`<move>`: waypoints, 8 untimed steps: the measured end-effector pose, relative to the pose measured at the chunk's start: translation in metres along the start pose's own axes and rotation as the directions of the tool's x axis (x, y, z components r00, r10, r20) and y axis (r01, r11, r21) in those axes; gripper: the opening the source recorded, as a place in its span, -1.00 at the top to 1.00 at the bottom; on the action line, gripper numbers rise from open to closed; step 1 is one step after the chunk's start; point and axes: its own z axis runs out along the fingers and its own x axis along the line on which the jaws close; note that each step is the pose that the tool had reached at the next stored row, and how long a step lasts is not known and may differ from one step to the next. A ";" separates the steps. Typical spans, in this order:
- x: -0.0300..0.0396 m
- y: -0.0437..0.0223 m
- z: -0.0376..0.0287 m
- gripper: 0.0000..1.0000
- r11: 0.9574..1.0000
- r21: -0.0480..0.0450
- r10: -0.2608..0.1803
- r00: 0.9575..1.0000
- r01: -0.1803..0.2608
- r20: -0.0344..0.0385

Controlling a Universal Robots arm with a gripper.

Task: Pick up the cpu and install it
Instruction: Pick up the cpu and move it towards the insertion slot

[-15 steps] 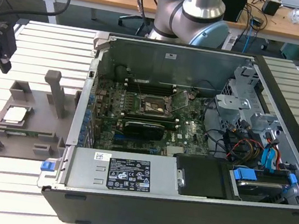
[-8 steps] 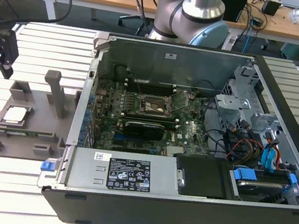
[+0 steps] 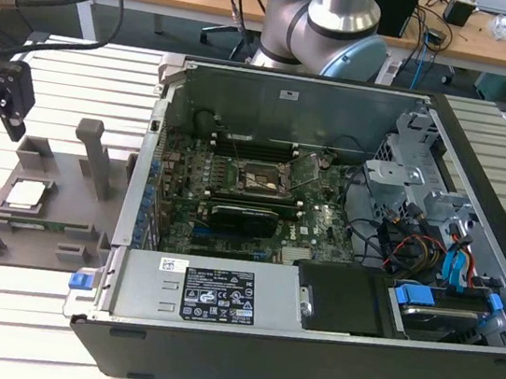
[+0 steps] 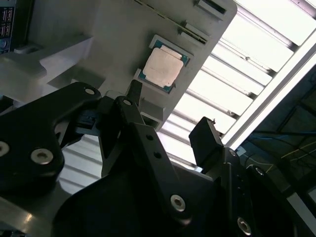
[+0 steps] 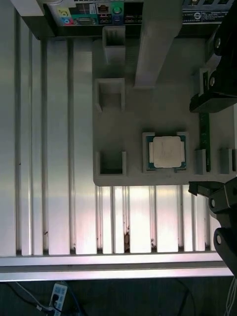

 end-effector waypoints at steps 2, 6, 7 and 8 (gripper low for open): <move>0.0000 0.0000 0.0001 -0.33 1.000 0.000 0.000 1.000 0.000 0.000; 0.0000 0.0000 0.0003 -0.33 1.000 0.000 0.000 1.000 0.000 0.000; 0.0000 0.0000 0.0007 -0.33 1.000 0.000 0.000 1.000 0.000 0.000; 0.0000 0.0000 0.0012 -0.33 1.000 0.000 0.000 1.000 0.000 0.000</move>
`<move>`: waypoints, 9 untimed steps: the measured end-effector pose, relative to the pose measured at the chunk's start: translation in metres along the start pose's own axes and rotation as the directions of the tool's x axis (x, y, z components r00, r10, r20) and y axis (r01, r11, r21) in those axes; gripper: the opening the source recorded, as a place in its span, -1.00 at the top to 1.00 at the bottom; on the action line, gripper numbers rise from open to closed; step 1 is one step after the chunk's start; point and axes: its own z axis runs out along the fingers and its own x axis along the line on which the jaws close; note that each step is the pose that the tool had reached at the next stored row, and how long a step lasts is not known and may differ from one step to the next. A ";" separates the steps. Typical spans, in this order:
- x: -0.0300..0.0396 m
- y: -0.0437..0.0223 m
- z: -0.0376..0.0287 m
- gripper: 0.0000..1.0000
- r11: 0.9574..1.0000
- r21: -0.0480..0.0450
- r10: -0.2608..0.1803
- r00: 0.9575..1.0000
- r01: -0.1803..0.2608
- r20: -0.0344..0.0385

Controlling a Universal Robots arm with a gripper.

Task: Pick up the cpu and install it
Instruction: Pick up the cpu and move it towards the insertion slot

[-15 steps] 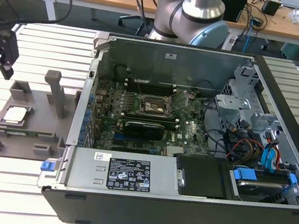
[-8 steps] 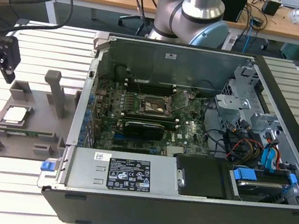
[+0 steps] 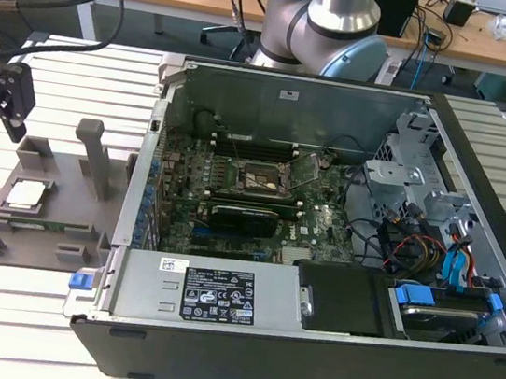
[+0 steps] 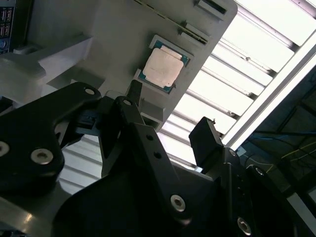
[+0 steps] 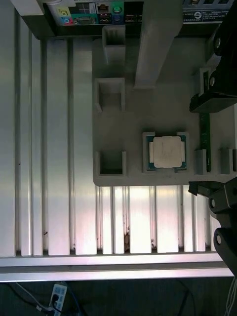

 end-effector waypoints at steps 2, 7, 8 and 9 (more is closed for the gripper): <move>0.0001 0.0000 0.0013 -0.33 1.000 0.000 0.000 1.000 0.000 0.000; 0.0001 0.0000 0.0036 -0.33 1.000 0.000 0.000 1.000 0.000 0.000; 0.0001 0.0000 0.0045 -0.33 1.000 0.000 0.000 1.000 0.000 0.000; 0.0002 0.0000 0.0050 -0.33 1.000 0.000 0.000 1.000 0.000 0.000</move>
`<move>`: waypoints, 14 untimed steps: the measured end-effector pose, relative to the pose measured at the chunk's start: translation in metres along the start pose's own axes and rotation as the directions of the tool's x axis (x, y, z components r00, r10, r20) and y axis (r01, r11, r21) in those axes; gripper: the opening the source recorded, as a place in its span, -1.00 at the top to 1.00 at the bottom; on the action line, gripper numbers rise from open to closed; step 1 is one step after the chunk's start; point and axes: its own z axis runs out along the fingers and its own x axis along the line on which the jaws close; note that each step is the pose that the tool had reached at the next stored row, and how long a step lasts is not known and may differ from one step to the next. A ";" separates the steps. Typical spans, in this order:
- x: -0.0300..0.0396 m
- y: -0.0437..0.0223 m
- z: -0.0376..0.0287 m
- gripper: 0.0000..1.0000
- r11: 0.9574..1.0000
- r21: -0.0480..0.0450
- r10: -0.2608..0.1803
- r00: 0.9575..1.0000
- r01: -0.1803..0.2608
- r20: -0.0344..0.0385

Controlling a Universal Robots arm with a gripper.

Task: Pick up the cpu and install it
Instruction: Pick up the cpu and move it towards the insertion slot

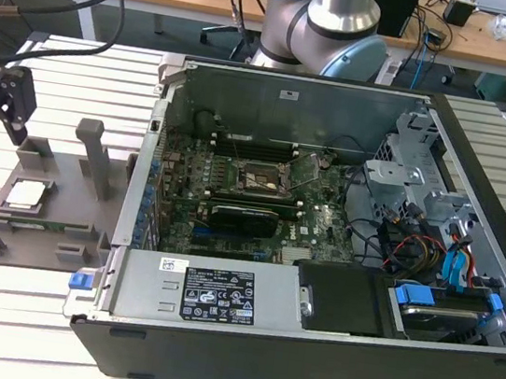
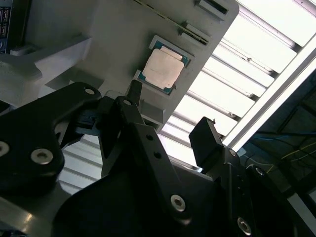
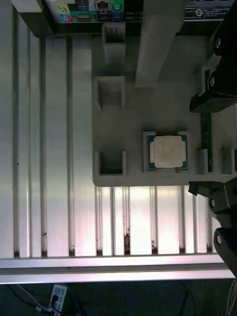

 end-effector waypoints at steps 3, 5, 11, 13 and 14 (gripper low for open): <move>0.0001 0.0000 0.0020 -0.33 1.000 0.000 0.000 1.000 0.000 0.000; 0.0001 0.0000 0.0035 -0.33 1.000 0.000 0.000 1.000 0.000 0.000; 0.0002 0.0000 0.0085 -0.33 1.000 0.000 0.000 1.000 0.000 0.000; 0.0002 0.0000 0.0102 -0.33 1.000 0.000 0.000 1.000 0.000 0.000; 0.0003 0.0000 0.0113 -0.33 1.000 0.000 0.000 1.000 0.000 0.000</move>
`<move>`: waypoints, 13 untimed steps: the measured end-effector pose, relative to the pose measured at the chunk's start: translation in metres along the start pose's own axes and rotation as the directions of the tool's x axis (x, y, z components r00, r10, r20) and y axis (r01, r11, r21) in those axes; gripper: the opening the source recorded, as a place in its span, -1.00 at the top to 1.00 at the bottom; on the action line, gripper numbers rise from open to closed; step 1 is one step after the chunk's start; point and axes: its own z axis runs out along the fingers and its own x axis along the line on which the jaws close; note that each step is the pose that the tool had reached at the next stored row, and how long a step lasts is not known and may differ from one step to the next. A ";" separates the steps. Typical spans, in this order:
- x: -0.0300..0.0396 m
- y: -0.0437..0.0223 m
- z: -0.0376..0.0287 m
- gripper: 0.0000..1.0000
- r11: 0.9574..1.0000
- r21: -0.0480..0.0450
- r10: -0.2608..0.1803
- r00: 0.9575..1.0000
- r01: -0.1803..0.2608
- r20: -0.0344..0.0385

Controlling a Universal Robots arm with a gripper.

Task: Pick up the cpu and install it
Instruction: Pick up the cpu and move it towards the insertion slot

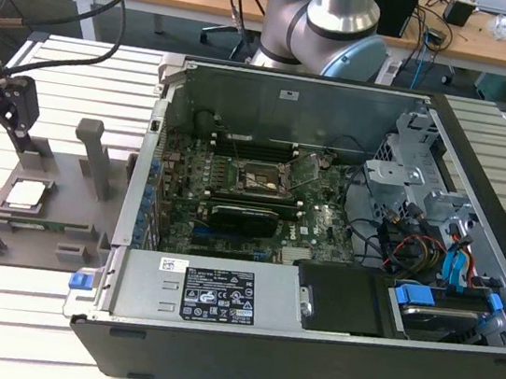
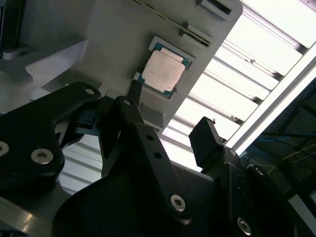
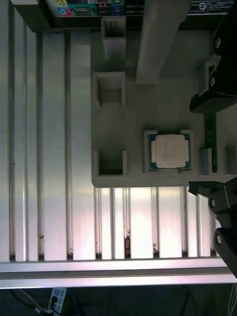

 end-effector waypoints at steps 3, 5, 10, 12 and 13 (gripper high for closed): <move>0.0000 0.0000 0.0014 -0.33 1.000 0.000 0.000 1.000 0.000 0.000; 0.0001 0.0000 0.0032 -0.33 1.000 0.000 0.000 1.000 0.000 0.000; 0.0001 0.0000 0.0061 -0.33 1.000 0.000 0.000 1.000 0.000 0.000; 0.0002 0.0000 0.0075 -0.33 1.000 0.000 0.000 1.000 0.000 0.000; 0.0002 0.0000 0.0083 -0.33 1.000 0.000 0.000 1.000 0.000 0.000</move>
